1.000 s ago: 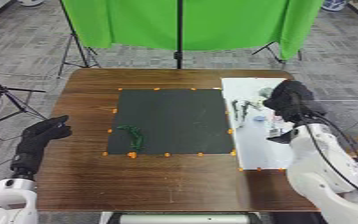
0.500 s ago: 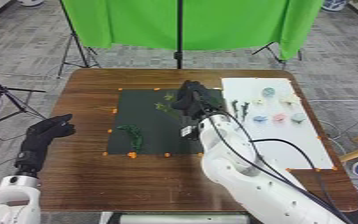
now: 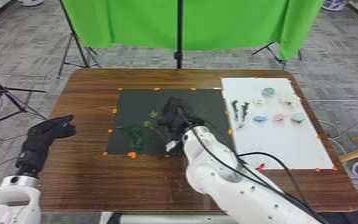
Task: Arrange flowers
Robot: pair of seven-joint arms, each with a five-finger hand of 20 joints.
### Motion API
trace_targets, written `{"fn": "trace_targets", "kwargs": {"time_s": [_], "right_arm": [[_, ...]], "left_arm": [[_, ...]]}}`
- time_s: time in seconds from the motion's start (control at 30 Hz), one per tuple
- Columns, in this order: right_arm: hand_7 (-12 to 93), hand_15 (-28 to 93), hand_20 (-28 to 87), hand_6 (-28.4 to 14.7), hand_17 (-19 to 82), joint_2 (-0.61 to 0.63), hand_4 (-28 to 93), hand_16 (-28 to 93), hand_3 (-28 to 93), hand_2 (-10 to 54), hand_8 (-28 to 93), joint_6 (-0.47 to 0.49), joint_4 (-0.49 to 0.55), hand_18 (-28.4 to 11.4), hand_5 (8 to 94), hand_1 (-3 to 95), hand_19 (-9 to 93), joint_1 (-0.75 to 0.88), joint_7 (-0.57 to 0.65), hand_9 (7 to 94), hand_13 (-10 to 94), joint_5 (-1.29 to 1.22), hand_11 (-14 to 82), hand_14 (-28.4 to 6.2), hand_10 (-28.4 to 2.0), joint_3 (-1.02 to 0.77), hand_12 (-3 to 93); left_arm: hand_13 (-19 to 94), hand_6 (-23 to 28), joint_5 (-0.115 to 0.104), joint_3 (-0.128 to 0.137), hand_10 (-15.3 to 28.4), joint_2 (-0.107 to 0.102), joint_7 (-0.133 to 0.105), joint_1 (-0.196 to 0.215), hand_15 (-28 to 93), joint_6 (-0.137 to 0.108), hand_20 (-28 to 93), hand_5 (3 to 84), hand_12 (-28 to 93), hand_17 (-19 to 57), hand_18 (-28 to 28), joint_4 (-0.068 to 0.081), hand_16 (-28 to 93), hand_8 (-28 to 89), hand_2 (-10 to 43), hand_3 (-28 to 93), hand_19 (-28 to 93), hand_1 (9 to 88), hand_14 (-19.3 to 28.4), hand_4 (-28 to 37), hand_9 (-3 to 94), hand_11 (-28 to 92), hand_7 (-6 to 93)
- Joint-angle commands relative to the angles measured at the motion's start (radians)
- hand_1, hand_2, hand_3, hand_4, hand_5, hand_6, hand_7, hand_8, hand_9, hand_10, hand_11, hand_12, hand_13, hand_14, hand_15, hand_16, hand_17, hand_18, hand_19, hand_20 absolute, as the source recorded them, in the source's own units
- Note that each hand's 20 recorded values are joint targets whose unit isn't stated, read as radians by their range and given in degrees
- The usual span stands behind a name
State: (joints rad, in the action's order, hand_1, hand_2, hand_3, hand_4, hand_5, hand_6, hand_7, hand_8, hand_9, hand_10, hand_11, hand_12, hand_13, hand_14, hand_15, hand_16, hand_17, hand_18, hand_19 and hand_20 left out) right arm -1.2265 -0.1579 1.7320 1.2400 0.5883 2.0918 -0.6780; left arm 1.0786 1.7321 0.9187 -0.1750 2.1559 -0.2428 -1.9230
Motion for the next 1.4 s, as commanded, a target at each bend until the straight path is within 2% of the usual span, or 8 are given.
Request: {"fn": "trace_targets", "kwargs": {"time_s": [0.03, 0.33, 0.63, 1.1, 1.2, 1.4], "right_arm": [[27, 63, 47, -3.7, 74, -0.012, -8, 23, 55, -9.5, 16, 0.001, -0.008, -8.5, 83.4, 57.4, 93, 0.012, 0.004, 93.3, 94, -0.003, 37.0, -0.4, -11.6, 0.016, 26.2], [26, 63, 47, -4.0, 74, -0.015, -7, 23, 53, -9.5, 16, 0.003, -0.018, -8.6, 82.7, 54.4, 93, 0.008, -0.005, 93.2, 94, -0.003, 36.7, -0.5, -11.8, 0.024, 26.1], [25, 63, 47, -4.3, 73, -0.014, -6, 23, 50, -9.5, 16, 0.003, -0.032, -8.7, 81.9, 52.4, 93, 0.017, -0.022, 93.0, 94, 0.029, 36.7, -0.7, -12.1, 0.016, 26.0], [24, 62, 45, -4.5, 73, -0.010, -9, 23, 57, -9.5, 13, 0.001, -0.036, -8.5, 80.5, 46.3, 93, 0.025, -0.025, 92.6, 94, 0.027, 36.7, -0.9, -12.1, 0.002, 25.6], [24, 62, 45, -4.5, 73, 0.006, -9, 23, 57, -9.5, 13, 0.001, -0.011, -8.5, 80.5, 46.0, 93, 0.026, -0.030, 92.5, 94, 0.036, 36.8, -1.0, -12.0, -0.019, 25.6], [24, 61, 45, -4.2, 72, 0.114, -10, 24, 59, -9.5, 11, -0.076, 0.075, -9.4, 79.7, 43.7, 93, -0.030, -0.027, 91.8, 94, 0.095, 36.9, -1.4, -12.3, -0.084, 25.9]], "left_arm": [[43, 4.4, 0.006, 0.003, 13.8, 0.006, 0.016, 0.010, 29, 0.014, 18, 48.2, 12, 7.6, 12.3, 0.002, -2, -7, -0.9, 61, 9, 35.6, 18.8, -20.6, 50.6, 25, 16.9], [43, 4.4, 0.017, -0.008, 13.9, 0.006, 0.022, -0.005, 29, 0.037, 18, 47.8, 12, 7.6, 12.3, 0.007, -2, -8, -1.1, 61, 9, 35.5, 18.8, -20.6, 50.3, 25, 16.5], [43, 4.5, 0.014, 0.002, 13.8, 0.009, 0.022, 0.005, 29, 0.038, 18, 47.7, 12, 7.5, 12.3, 0.004, -2, -7, -1.2, 61, 9, 35.5, 18.7, -20.4, 50.2, 25, 16.1], [43, 4.5, 0.014, 0.001, 13.8, 0.011, 0.027, 0.005, 29, 0.044, 18, 47.6, 12, 7.4, 12.3, 0.005, -2, -7, -1.3, 61, 9, 35.6, 18.7, -20.5, 50.2, 25, 16.0], [43, 4.5, 0.016, 0.002, 13.7, 0.013, 0.028, 0.007, 29, 0.043, 18, 47.5, 12, 7.4, 12.4, 0.003, -2, -7, -1.3, 61, 9, 35.6, 18.7, -20.4, 50.2, 25, 16.0], [43, 4.5, 0.014, 0.009, 13.8, 0.009, 0.026, 0.011, 29, 0.044, 18, 47.6, 12, 7.4, 12.4, 0.001, -2, -7, -1.3, 61, 9, 35.6, 18.8, -20.4, 50.2, 25, 16.0]]}}
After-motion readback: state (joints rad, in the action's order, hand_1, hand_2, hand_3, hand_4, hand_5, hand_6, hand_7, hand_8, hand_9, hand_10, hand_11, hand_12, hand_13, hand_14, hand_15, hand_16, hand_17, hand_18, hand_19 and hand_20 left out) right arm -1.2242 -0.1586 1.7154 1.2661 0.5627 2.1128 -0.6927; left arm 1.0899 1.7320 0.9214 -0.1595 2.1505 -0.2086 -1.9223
